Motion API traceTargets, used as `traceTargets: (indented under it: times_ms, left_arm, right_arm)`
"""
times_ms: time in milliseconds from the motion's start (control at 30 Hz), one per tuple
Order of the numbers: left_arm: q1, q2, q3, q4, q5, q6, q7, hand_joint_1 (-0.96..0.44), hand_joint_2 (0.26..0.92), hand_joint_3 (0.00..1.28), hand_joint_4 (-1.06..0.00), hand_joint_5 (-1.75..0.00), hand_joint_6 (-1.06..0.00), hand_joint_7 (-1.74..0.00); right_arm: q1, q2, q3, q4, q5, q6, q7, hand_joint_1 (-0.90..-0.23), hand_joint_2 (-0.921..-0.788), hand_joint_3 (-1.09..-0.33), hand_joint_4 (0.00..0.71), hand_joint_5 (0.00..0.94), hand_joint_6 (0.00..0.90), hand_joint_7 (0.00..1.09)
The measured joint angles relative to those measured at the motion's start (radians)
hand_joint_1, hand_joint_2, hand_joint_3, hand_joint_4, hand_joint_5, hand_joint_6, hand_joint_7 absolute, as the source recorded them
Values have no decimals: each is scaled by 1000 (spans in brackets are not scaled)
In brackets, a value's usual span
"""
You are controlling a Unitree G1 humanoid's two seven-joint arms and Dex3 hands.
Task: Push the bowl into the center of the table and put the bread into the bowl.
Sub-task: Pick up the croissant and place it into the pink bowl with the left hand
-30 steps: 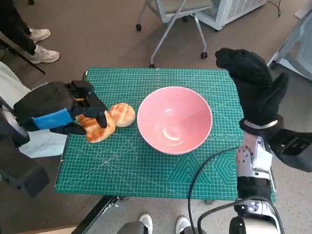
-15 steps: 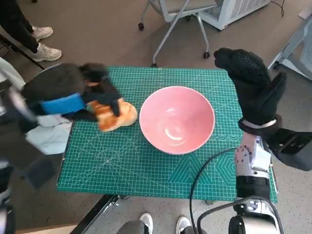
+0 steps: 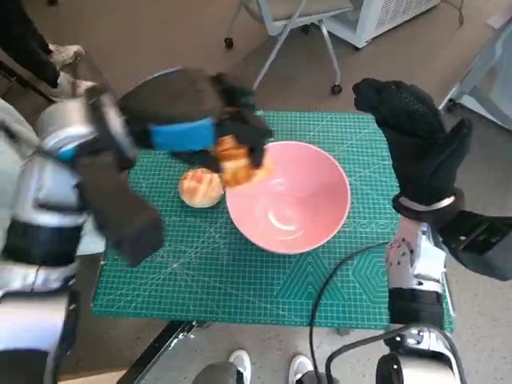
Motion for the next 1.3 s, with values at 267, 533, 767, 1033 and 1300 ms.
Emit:
traceTargets:
  times_ms: [267,533,767,1033,1300]
  left_arm:
    - [-83,-110,-50,230,67,-67,83,3,915,30,-682,-1252,-785,-897]
    - [-105,-170,-98,388,155,-74,160,-289,921,84,-492,-1642,-672,-1209]
    - [-105,-190,-115,463,173,-64,168,-88,921,91,-571,-1367,-687,-1123]
    - [-106,-195,-115,514,148,-51,109,-31,870,97,-436,-364,-395,-405]
    - [-105,-196,-106,533,105,-12,8,-148,814,13,-133,-20,-186,-25]
  right_arm:
    - [9,-5,-6,-1,5,0,2,-674,-921,-731,176,2,76,417]
    - [18,-11,-16,-12,6,0,2,-679,-921,-708,180,1,119,348]
    - [37,-17,-17,-28,-1,0,-13,-679,-921,-707,174,0,121,331]
    - [42,-22,-16,-37,-2,0,-27,-680,-921,-704,172,0,125,318]
    - [42,-23,-14,-37,-2,0,-28,-675,-921,-701,173,1,132,306]
